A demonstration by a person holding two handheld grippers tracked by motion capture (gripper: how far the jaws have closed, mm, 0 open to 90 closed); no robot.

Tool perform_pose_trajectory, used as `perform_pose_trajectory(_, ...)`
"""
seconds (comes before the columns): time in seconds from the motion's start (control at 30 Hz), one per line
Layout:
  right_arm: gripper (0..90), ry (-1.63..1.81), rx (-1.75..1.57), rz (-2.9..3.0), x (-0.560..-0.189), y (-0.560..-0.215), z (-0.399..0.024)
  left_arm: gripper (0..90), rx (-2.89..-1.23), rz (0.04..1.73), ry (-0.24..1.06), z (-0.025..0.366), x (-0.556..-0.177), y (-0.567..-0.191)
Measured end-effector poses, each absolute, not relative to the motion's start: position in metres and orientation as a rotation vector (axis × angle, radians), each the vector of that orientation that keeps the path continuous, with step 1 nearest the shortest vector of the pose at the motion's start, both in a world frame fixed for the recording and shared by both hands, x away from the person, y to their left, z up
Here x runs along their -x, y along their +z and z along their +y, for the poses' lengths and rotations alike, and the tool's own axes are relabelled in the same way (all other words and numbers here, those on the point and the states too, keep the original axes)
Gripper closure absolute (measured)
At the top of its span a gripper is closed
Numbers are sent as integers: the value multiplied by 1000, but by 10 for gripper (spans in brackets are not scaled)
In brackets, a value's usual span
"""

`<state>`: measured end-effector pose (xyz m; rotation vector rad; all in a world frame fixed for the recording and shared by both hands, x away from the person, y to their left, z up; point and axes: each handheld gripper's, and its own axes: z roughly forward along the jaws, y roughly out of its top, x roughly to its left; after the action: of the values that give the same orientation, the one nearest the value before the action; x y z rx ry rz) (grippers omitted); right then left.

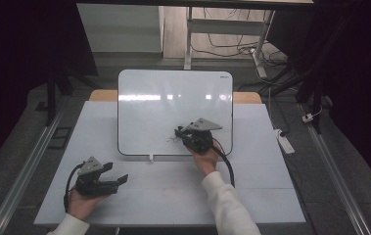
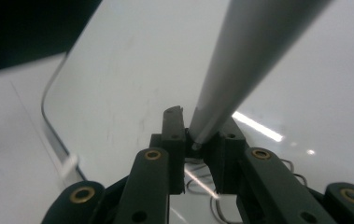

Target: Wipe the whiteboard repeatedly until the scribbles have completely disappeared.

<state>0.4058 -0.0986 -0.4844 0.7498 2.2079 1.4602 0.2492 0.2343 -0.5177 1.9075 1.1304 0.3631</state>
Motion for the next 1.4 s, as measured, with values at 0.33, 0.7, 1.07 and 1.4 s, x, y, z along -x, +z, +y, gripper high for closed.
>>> perform_pose_trajectory(0.33, 775, 1449, -788, 2184, -406, -483, -114, 214, -1912, 1133, 363, 233, -250, -518)
perform_pose_trajectory(0.7, 775, 1404, -753, 2215, -401, -485, -127, 214, -1916, 1136, 366, 232, -250, -519)
perform_pose_trajectory(1.07, 775, 1394, -738, 2244, -394, -491, -130, 214, -1919, 1132, 369, 232, -250, -519)
perform_pose_trajectory(1.4, 775, 1380, -755, 2202, -386, -495, -136, 214, -1917, 1135, 370, 232, -249, -519)
